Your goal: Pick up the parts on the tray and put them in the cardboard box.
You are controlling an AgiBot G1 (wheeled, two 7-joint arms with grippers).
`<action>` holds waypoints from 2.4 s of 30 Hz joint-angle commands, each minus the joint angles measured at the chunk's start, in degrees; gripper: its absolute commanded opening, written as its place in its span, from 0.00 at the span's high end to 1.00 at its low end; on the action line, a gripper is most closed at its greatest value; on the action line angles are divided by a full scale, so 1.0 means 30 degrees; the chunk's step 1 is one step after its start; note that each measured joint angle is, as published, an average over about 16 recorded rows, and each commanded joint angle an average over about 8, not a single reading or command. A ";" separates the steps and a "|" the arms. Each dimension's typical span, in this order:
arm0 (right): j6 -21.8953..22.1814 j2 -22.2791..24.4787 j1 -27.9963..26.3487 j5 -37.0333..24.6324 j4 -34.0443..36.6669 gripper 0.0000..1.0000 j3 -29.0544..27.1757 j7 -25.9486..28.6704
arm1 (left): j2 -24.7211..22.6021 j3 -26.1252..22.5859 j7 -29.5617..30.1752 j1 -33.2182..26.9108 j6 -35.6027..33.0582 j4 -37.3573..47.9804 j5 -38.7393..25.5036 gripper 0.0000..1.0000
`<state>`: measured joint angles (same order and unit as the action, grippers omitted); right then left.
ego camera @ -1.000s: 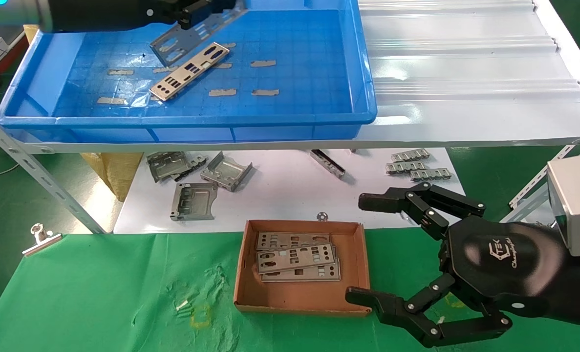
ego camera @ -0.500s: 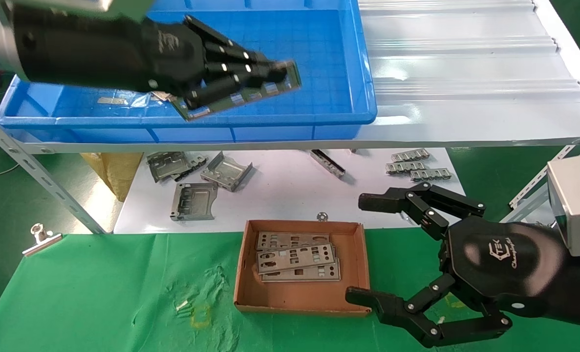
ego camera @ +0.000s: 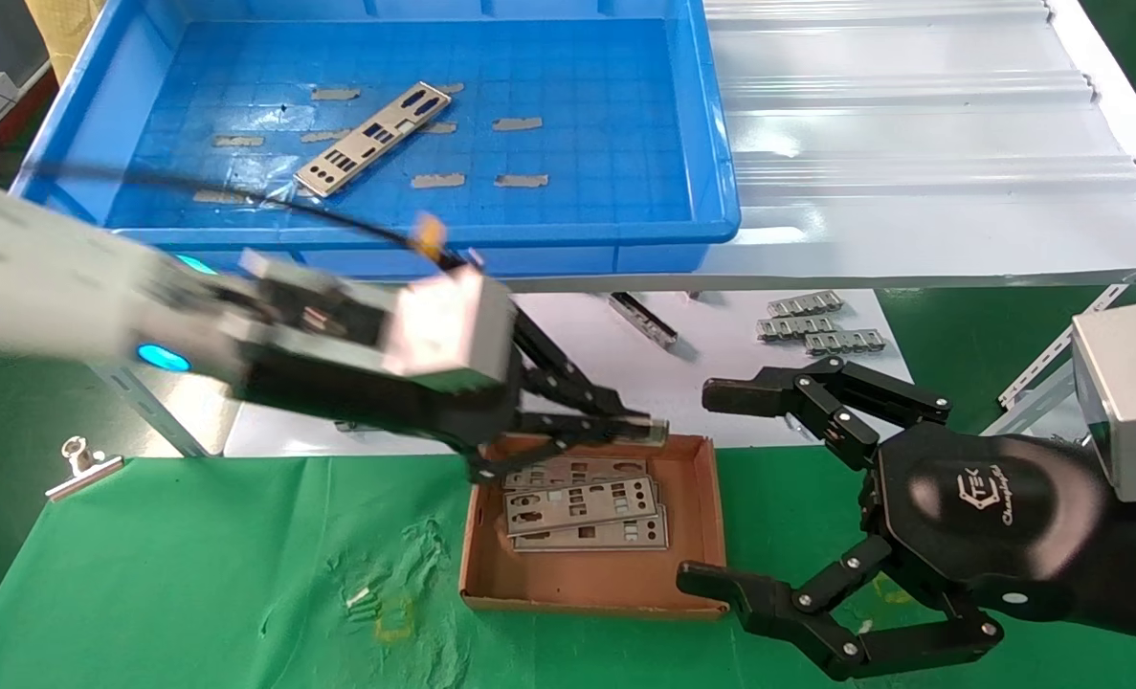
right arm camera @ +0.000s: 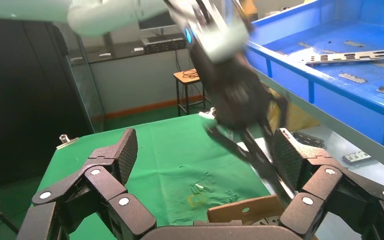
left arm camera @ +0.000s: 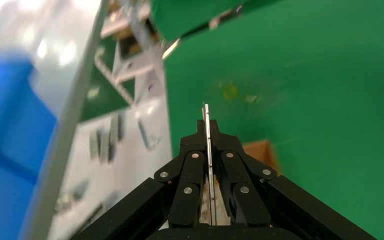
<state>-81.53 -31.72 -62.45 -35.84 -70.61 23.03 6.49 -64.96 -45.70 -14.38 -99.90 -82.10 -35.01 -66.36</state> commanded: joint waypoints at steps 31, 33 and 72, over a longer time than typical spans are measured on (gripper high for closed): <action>0.0000 0.0000 0.0000 0.0000 0.0000 0.00 0.0000 0.0000 | -0.3896 -0.0075 -0.7253 0.4647 0.6023 0.5008 -0.0390 0.00; 0.0000 0.0000 0.0000 0.0000 0.0000 0.00 0.0000 0.0000 | -0.3918 -0.0069 -0.7409 0.4676 0.6006 0.5162 -0.0282 0.00; 0.0006 0.0001 0.0005 0.0002 0.0006 0.00 -0.0002 -0.0001 | -0.3268 0.0154 -0.2645 0.3084 -0.0374 0.9169 0.2615 0.00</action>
<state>-81.52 -31.72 -62.44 -35.84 -70.60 23.03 6.49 -74.89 -45.27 -22.52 -90.52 -82.63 -7.83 -58.75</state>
